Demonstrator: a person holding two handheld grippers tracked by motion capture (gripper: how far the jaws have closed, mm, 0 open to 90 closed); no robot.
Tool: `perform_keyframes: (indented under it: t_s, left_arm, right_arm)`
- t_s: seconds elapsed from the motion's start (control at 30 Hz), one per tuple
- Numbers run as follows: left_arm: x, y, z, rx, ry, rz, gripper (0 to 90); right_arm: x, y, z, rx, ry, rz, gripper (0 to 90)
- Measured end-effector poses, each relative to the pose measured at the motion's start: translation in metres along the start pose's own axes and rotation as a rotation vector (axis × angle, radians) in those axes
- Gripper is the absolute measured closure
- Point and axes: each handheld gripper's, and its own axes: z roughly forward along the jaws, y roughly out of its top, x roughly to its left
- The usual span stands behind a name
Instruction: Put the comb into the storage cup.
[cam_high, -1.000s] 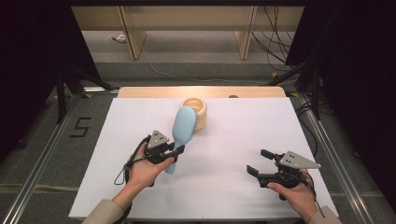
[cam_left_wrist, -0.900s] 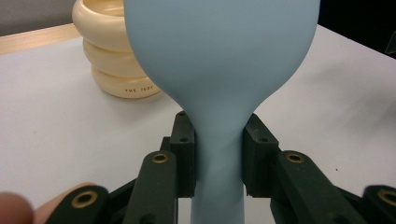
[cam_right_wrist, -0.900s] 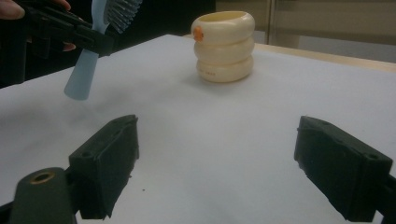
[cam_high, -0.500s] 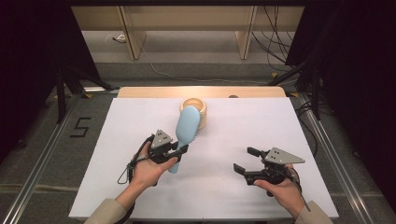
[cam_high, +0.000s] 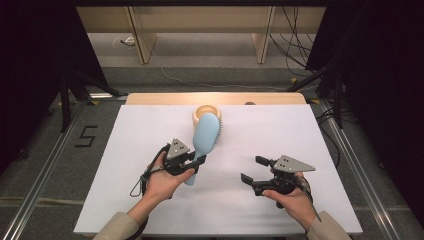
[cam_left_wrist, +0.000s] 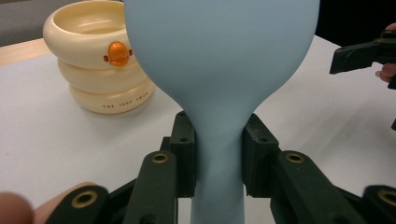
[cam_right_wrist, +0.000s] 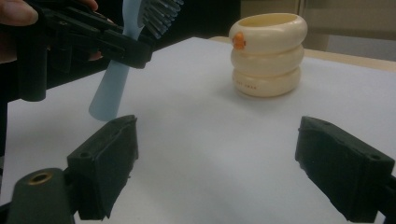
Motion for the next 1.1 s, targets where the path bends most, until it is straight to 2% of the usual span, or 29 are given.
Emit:
perform_keyframes:
  t_s: [1.1]
  left_arm:
    - [-0.014,0.003,0.008,-0.005,-0.020,0.022,69.6]
  right_arm:
    - [0.011,0.004,0.022,0.006,0.028,0.004,13.1]
